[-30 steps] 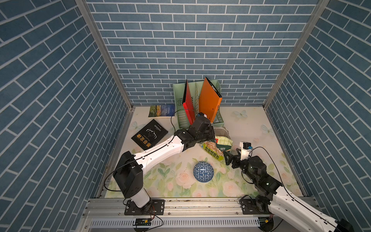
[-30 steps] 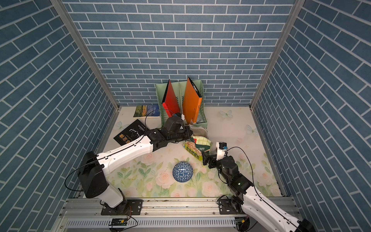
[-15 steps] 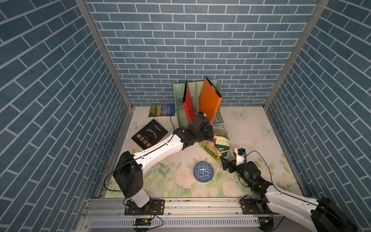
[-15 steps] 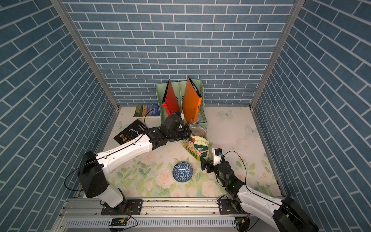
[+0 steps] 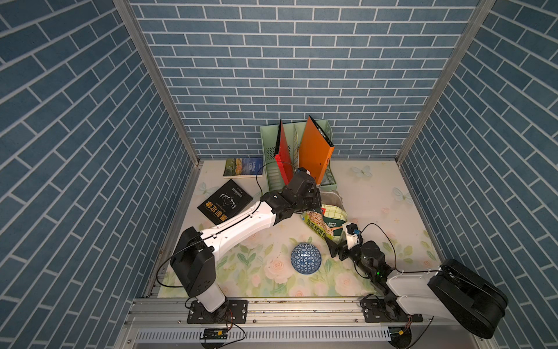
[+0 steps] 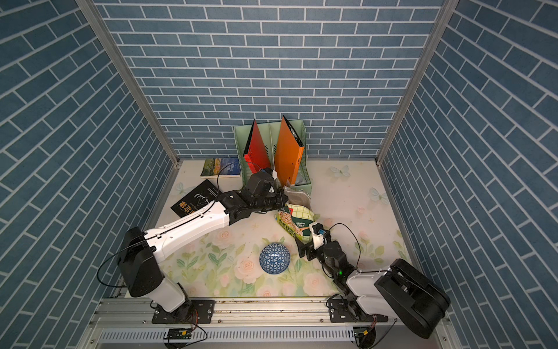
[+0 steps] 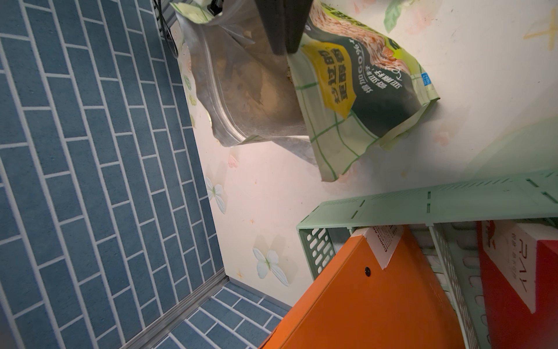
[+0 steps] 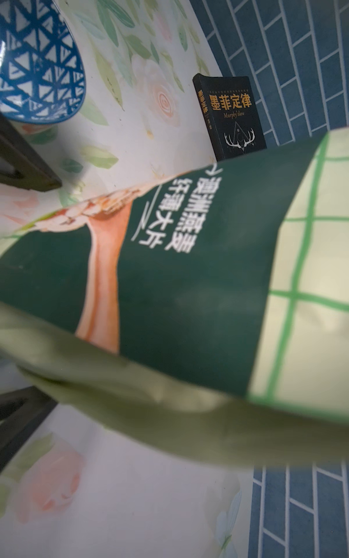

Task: Pour the oats into the breakfast bowl
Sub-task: Pick up the oats bag from the center of the board.

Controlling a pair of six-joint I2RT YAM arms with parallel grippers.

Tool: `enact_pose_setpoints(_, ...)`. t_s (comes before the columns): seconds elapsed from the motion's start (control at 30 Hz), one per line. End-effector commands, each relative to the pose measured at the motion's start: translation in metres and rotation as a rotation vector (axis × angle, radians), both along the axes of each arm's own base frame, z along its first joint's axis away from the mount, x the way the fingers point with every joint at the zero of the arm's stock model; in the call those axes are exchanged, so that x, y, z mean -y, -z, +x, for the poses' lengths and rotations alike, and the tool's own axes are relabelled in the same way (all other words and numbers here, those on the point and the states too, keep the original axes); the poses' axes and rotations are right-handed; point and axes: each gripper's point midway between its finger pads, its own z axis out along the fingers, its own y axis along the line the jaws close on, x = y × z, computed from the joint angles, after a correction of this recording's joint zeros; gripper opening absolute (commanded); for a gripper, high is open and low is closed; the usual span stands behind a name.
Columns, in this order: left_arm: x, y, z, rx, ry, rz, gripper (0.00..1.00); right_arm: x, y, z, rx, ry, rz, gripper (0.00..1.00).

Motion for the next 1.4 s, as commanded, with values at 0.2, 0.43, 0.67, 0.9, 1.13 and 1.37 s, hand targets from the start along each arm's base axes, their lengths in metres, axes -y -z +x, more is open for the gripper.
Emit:
enact_pose_setpoints(0.2, -0.002, -0.034, 0.013, 0.081, -0.025, -0.055, 0.0, -0.016, -0.014, 0.011, 0.101, -0.037, 0.015, 0.98)
enact_pose_setpoints(0.43, -0.002, -0.027, 0.013, 0.063, -0.025, -0.042, 0.0, -0.018, -0.017, 0.009, 0.151, -0.055, 0.058, 0.98)
enact_pose_setpoints(0.67, -0.006, -0.026, 0.013, 0.057, -0.041, -0.023, 0.0, -0.022, -0.001, 0.012, 0.126, -0.079, 0.027, 0.97)
enact_pose_setpoints(0.9, -0.005, -0.024, 0.013, 0.036, -0.054, -0.03, 0.0, -0.024, 0.009, 0.016, 0.119, -0.078, 0.023, 0.95)
enact_pose_setpoints(1.13, -0.007, -0.021, 0.012, 0.024, -0.059, -0.027, 0.0, -0.025, 0.004, 0.019, 0.147, -0.062, 0.056, 0.88)
enact_pose_setpoints(1.37, -0.007, -0.018, 0.011, 0.016, -0.06, -0.027, 0.0, -0.029, -0.004, 0.025, 0.171, -0.056, 0.078, 0.9)
